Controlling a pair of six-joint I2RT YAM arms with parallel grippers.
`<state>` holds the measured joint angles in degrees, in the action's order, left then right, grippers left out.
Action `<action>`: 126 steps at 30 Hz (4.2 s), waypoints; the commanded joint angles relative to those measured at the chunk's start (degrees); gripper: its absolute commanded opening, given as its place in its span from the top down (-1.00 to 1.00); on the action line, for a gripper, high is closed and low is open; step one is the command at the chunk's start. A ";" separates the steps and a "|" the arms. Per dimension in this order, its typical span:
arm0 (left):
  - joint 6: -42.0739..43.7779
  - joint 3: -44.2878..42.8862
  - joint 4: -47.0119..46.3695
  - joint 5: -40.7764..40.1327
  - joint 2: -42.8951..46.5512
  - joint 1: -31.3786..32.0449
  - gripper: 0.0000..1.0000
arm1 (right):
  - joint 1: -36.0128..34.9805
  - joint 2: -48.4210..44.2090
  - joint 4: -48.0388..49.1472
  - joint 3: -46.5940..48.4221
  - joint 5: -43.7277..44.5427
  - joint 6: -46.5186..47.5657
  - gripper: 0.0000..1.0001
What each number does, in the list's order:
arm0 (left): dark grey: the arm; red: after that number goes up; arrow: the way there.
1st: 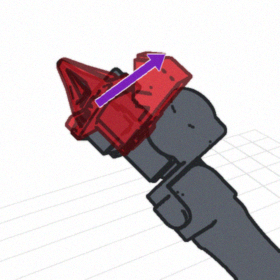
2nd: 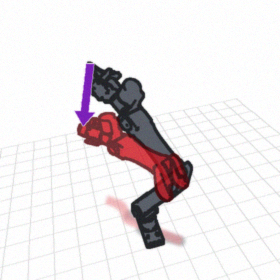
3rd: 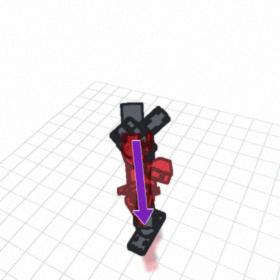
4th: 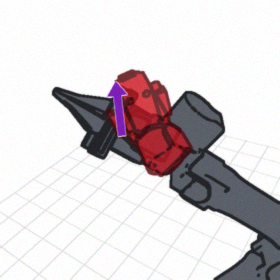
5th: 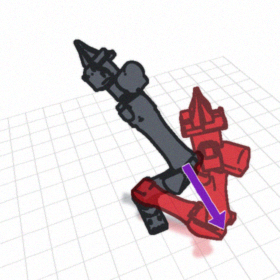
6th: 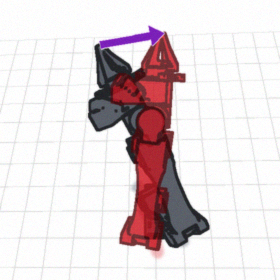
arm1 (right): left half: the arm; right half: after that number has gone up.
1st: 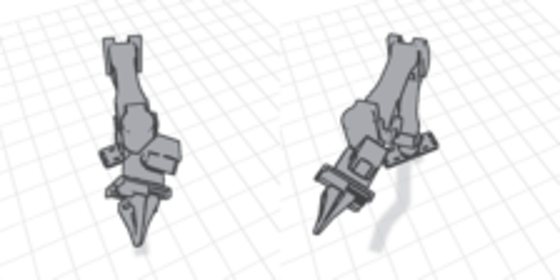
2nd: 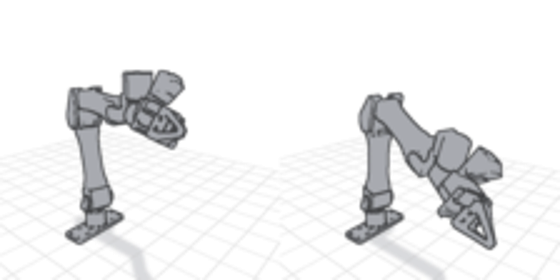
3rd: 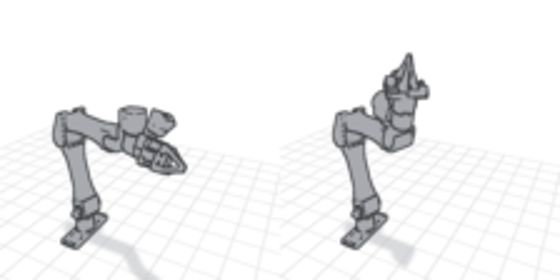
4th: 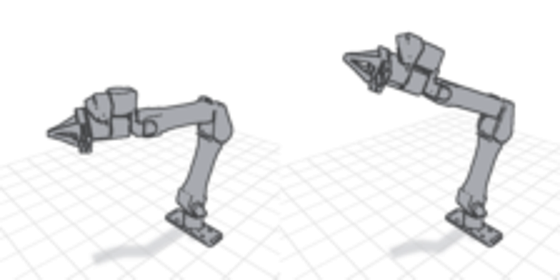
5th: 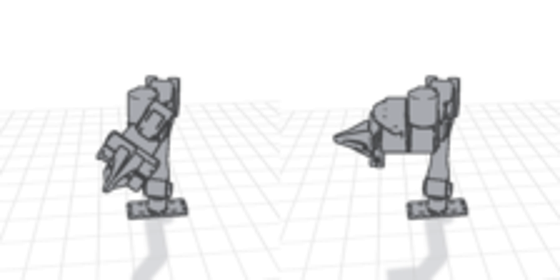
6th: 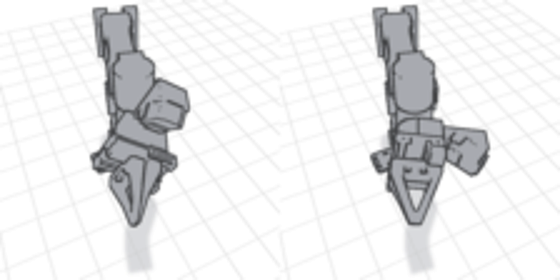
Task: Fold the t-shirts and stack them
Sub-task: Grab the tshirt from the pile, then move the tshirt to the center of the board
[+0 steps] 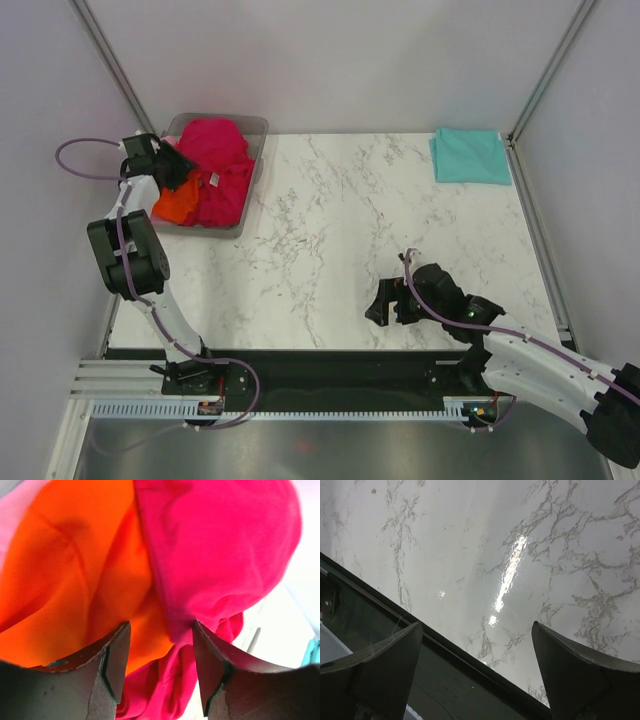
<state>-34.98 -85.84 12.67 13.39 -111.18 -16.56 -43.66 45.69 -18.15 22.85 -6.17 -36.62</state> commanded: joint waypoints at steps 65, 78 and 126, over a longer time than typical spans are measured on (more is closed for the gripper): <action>17.14 -29.46 12.73 -7.33 -11.25 8.11 -0.15 | -0.29 4.40 5.41 -2.02 0.11 1.29 -0.96; 22.24 -28.41 13.17 -16.20 -12.58 11.46 0.81 | -0.29 5.20 5.50 -1.84 0.81 1.47 -0.96; 4.30 28.97 17.56 -14.69 47.01 57.52 -0.99 | -2.47 0.80 -27.31 29.63 20.41 -11.80 -0.96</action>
<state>-33.08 -56.90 30.74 3.40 -66.63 42.57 -44.36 42.68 -52.12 58.87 25.82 -46.02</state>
